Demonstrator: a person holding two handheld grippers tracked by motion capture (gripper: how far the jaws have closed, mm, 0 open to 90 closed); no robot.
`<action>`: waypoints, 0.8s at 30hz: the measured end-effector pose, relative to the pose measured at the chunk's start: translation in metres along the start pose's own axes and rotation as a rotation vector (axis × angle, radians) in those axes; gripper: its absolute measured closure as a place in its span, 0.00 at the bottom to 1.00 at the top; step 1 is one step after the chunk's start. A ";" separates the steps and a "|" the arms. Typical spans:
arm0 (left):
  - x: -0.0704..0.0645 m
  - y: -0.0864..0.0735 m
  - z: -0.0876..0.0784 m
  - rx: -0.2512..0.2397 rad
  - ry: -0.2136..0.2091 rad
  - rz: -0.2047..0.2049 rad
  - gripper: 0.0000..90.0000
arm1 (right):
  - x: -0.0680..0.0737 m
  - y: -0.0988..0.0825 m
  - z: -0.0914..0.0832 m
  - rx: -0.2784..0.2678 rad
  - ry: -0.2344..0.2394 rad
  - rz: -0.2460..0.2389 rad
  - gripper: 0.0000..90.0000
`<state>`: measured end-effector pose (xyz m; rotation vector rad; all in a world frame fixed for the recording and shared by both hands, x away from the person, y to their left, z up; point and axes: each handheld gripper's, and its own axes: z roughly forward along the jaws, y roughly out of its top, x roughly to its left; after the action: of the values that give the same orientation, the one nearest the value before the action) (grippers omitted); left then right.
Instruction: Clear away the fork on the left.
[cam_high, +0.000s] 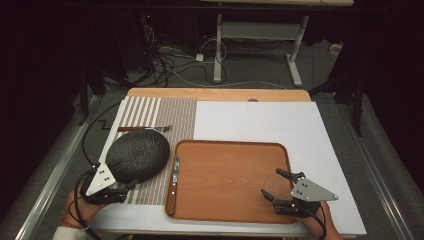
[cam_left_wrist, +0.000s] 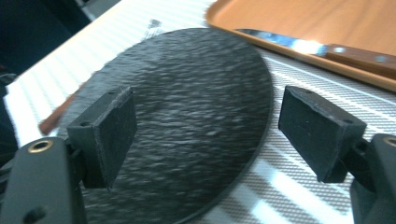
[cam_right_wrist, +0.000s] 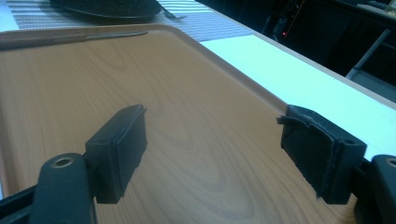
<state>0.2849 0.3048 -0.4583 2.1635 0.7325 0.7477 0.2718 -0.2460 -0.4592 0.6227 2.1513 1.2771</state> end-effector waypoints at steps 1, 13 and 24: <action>0.005 0.001 0.000 0.003 0.002 -0.005 0.21 | 0.000 0.000 0.000 -0.001 0.001 0.000 0.26; 0.068 0.035 0.030 0.123 -0.016 0.046 0.25 | -0.005 -0.002 0.000 0.017 0.001 0.014 0.26; 0.138 0.063 0.066 0.201 -0.035 0.007 0.26 | -0.015 -0.001 0.002 0.057 0.009 0.034 0.26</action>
<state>0.4396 0.3347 -0.4085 2.3548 0.8117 0.6618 0.2840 -0.2543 -0.4571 0.6802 2.1997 1.2426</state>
